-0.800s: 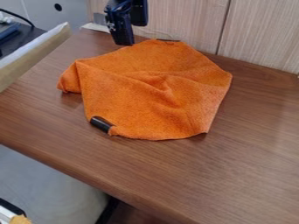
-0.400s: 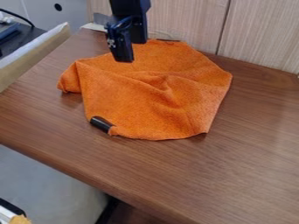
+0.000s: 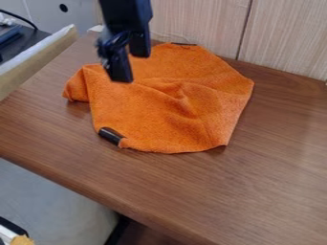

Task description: Unfold the cloth from top right to bottom left

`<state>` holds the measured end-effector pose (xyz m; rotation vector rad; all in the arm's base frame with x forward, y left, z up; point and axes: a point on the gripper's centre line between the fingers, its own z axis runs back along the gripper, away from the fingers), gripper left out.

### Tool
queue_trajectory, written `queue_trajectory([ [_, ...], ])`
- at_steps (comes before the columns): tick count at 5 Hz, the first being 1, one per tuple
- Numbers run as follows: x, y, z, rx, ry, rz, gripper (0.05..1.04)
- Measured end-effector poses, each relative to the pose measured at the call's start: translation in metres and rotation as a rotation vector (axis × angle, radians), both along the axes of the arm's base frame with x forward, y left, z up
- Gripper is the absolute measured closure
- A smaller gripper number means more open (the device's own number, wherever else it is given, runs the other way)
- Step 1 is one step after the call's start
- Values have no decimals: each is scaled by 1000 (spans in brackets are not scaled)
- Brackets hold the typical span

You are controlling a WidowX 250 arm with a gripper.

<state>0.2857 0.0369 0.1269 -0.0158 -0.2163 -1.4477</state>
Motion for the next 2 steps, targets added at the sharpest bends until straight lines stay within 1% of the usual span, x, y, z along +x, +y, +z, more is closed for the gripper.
queue_trajectory([
  [1, -19, 2, -15, 18, 24, 11, 83],
  [2, -26, 8, -28, 44, 27, 10, 84],
])
